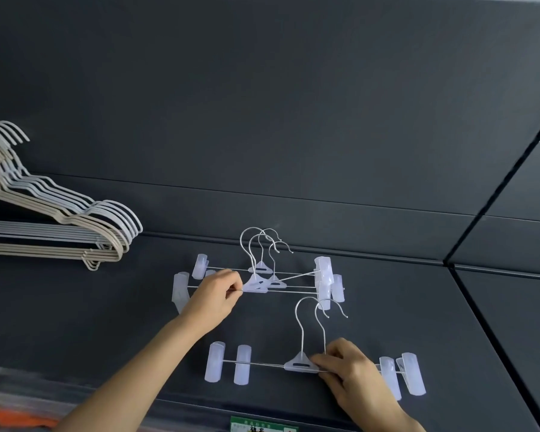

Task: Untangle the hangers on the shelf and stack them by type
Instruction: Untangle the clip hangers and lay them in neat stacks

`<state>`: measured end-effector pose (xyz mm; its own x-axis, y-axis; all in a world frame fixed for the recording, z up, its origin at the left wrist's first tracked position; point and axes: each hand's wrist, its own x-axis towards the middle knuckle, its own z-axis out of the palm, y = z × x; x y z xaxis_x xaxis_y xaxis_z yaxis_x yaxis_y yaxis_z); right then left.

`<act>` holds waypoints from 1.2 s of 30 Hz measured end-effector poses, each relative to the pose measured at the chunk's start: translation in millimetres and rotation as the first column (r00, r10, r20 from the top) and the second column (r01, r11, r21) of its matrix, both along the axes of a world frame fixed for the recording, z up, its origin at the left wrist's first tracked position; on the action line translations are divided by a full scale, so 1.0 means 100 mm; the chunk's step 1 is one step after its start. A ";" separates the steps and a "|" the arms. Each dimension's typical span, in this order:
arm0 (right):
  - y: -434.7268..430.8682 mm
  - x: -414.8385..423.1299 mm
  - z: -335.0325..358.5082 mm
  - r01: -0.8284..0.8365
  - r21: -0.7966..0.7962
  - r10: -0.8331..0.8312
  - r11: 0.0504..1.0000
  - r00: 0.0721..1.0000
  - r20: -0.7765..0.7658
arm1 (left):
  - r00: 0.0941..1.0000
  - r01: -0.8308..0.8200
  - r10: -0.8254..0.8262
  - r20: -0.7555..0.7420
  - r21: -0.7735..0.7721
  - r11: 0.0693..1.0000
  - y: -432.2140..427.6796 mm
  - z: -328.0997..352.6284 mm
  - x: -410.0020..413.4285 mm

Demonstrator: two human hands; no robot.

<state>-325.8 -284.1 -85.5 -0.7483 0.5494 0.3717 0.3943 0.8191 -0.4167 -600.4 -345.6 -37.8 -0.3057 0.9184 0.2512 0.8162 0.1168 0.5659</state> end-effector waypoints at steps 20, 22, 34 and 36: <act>-0.07 0.13 0.09 -0.024 0.023 0.024 0.999 1.000 0.001 | 0.991 0.028 0.013 0.130 -0.302 0.953 -0.11 -0.03 0.20; -0.08 0.11 0.08 -0.017 0.020 0.017 1.000 1.000 0.004 | 0.993 0.040 -0.002 0.119 -0.320 0.947 -0.13 -0.02 0.18; -0.20 0.11 0.09 -0.033 0.015 0.034 0.999 0.999 -0.027 | 0.999 0.024 -0.016 0.041 -0.186 0.982 -0.22 0.02 0.20; -0.21 0.11 0.09 -0.022 0.011 0.022 1.000 1.000 -0.011 | 0.999 -0.014 0.019 0.026 -0.175 0.984 -0.21 0.02 0.18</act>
